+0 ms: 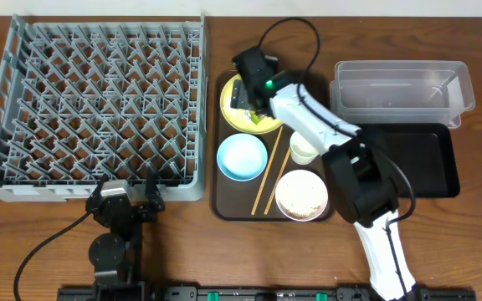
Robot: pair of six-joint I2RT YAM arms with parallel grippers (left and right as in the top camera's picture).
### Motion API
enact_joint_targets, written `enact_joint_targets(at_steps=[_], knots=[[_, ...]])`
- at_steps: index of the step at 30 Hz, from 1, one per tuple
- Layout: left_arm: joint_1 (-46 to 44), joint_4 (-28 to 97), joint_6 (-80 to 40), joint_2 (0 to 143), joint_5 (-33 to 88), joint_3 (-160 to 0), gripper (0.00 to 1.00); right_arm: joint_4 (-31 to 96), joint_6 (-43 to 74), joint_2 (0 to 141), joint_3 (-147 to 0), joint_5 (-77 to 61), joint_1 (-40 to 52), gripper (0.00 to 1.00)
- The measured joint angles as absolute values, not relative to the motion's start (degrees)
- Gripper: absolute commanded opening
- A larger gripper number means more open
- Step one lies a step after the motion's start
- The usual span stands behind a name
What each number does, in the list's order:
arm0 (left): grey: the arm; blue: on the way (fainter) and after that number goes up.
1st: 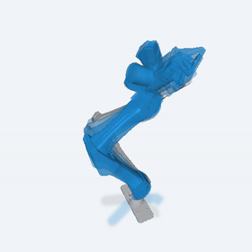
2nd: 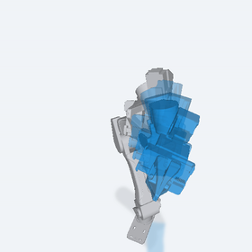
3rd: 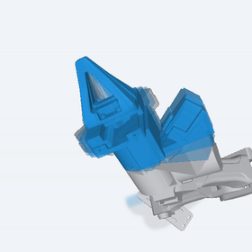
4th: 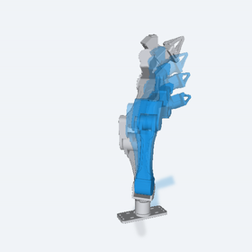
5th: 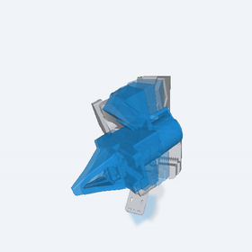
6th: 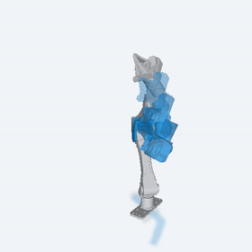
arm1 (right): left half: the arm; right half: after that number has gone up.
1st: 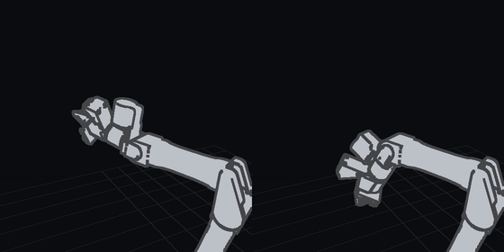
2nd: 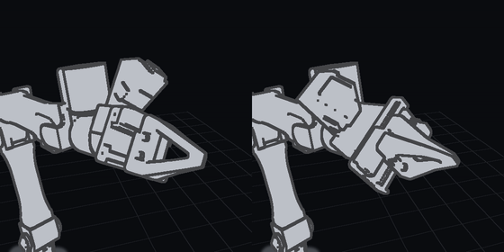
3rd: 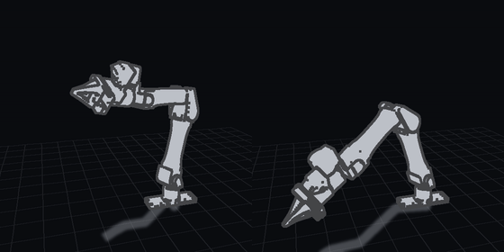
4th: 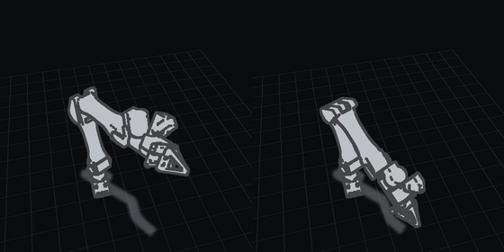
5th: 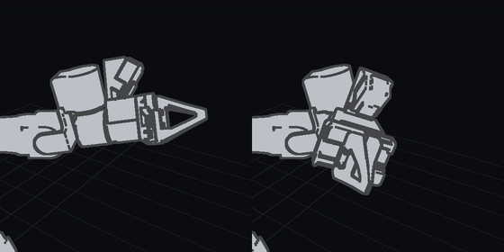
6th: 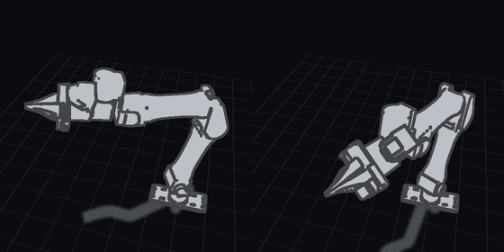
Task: Sort waste into correct bins and load items into the dishwasher
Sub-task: 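Grasp the tissue and green snack wrapper on the yellow plate with right gripper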
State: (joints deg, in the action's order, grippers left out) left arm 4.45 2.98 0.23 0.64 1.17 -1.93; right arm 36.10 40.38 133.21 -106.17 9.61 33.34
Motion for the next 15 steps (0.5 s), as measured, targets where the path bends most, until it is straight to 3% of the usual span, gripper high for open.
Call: enact_joint_targets(at_steps=[6, 9, 12, 15], knots=[[4.4, 3.0, 0.2, 0.6, 1.2, -1.9, 0.89, 36.1, 41.8, 134.8, -106.2, 12.5, 33.5, 0.46], [4.4, 3.0, 0.2, 0.6, 1.2, -1.9, 0.89, 35.9, 41.6, 135.7, -106.3, 13.5, 33.1, 0.27], [4.4, 3.0, 0.2, 0.6, 1.2, -1.9, 0.89, 36.0, 41.6, 135.8, -106.5, 13.3, 32.9, 0.01], [4.4, 3.0, 0.2, 0.6, 1.2, -1.9, 0.89, 36.0, 40.9, 135.8, -106.7, 12.7, 32.9, 0.01]])
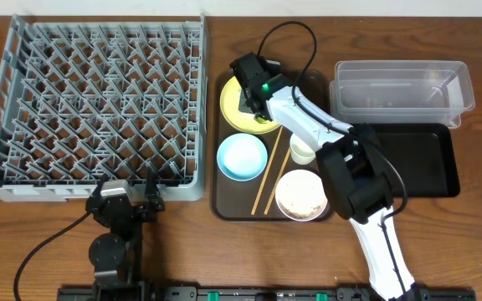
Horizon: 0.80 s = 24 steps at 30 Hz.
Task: Sort waste into correct bins and load items into the dishwasher
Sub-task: 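Grasp the tissue and green snack wrapper on the yellow plate with right gripper, then carry the tissue and wrapper to the clear bin and release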
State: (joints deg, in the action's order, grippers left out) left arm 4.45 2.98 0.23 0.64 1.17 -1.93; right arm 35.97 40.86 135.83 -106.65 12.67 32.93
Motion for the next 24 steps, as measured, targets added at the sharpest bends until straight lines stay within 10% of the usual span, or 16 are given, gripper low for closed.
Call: enact_joint_targets(at_steps=[16, 24], knots=[[4.4, 3.0, 0.2, 0.6, 1.2, -1.9, 0.89, 48.1, 35.0, 115.6, -110.0, 18.2, 23.9, 0.02], [4.4, 3.0, 0.2, 0.6, 1.2, -1.9, 0.89, 63.2, 50.9, 110.9, -110.8, 24.4, 10.2, 0.01]])
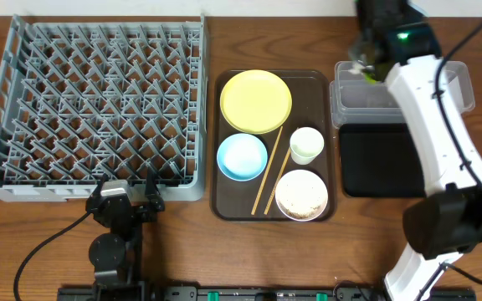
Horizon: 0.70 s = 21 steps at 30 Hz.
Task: Sort waste into correct bins and load items into the dishwasher
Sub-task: 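Carry the tissue and wrapper to the clear bin and release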
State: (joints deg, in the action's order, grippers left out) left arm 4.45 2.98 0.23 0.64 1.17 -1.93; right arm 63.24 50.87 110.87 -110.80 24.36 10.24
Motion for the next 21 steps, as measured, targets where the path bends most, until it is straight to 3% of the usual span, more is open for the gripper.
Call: enact_joint_targets(at_steps=[8, 9, 11, 12, 13, 14, 21], knots=[[4.4, 3.0, 0.2, 0.6, 1.2, -1.9, 0.89, 61.2, 70.8, 115.9, -103.9, 22.5, 2.7, 0.04], [4.4, 3.0, 0.2, 0.6, 1.2, -1.9, 0.89, 59.9, 71.9, 116.0, -102.9, 22.2, 2.5, 0.13], [4.4, 3.0, 0.2, 0.6, 1.2, -1.9, 0.89, 57.4, 73.9, 116.1, -101.0, 21.8, 2.5, 0.58], [4.4, 3.0, 0.2, 0.6, 1.2, -1.9, 0.89, 56.8, 74.3, 116.1, -100.6, 21.6, 2.6, 0.86], [4.4, 3.0, 0.2, 0.6, 1.2, -1.9, 0.89, 56.3, 75.3, 116.1, -99.9, 21.1, 2.6, 0.96], [4.4, 3.0, 0.2, 0.6, 1.2, -1.9, 0.89, 56.3, 75.7, 116.1, -99.6, 21.0, 2.6, 0.99], [4.4, 3.0, 0.2, 0.6, 1.2, -1.9, 0.89, 55.1, 67.4, 116.0, -100.8, 20.6, 2.6, 0.99]])
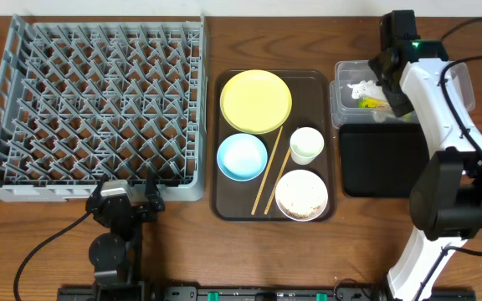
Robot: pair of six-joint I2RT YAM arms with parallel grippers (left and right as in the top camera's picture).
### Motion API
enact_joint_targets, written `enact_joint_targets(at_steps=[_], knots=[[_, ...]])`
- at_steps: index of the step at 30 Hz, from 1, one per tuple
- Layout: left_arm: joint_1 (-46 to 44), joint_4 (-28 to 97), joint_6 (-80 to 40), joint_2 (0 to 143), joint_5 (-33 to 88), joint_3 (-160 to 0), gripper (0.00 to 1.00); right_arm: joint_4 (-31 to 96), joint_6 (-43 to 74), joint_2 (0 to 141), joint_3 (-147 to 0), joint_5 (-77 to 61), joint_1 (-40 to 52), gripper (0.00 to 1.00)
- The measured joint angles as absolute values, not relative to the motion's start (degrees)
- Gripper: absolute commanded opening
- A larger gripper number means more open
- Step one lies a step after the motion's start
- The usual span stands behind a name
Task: Sort waste into correct bins and load items into the dishwasher
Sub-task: 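Carry the tissue and wrapper to the clear bin and release, then grasp the white rice bowl with the right gripper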
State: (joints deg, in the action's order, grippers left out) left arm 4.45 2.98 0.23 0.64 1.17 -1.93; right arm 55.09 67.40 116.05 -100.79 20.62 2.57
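My right gripper (387, 73) hangs over the clear bin (458, 88) at the back right. It looks open, with crumpled white and yellow waste (362, 90) lying loose in the bin beside it. On the brown tray (222, 205) sit a yellow plate (256, 100), a blue bowl (242, 156), a white cup (307, 144), wooden chopsticks (268, 171) and a white bowl (301, 194) of food. My left gripper (126, 203) rests folded at the table's front edge, below the grey dish rack (90, 109); its fingers cannot be made out.
A flat black bin (379, 163) lies in front of the clear bin, partly under my right arm. The dish rack fills the left half of the table. Cables run from both arms.
My right gripper was over the clear bin's left end with the waste at its tip. Now it is slightly further right, and the waste lies in the bin. The left arm has not moved.
First my right gripper reached down on the waste lying on the yellow plate, and it stayed there half a second later. Then the plate was bare and the gripper stood over the clear bin. Now the waste lies inside that bin.
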Motion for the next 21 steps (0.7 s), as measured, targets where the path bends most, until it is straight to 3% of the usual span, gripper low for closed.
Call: enact_joint_targets(at_steps=[5, 11, 19, 21], knots=[[4.4, 3.0, 0.2, 0.6, 1.2, -1.9, 0.89, 54.7, 50.1, 111.7, -105.0, 17.8, 3.1, 0.99], [4.4, 3.0, 0.2, 0.6, 1.2, -1.9, 0.89, 59.8, 28.1, 100.9, -107.7, 2.6, 7.5, 0.96], [4.4, 3.0, 0.2, 0.6, 1.2, -1.9, 0.89, 72.4, 13.9, 99.6, -102.2, -7.4, 21.8, 0.84], [4.4, 3.0, 0.2, 0.6, 1.1, -1.9, 0.89, 72.5, 12.7, 99.9, -97.7, -8.1, 25.7, 0.77]])
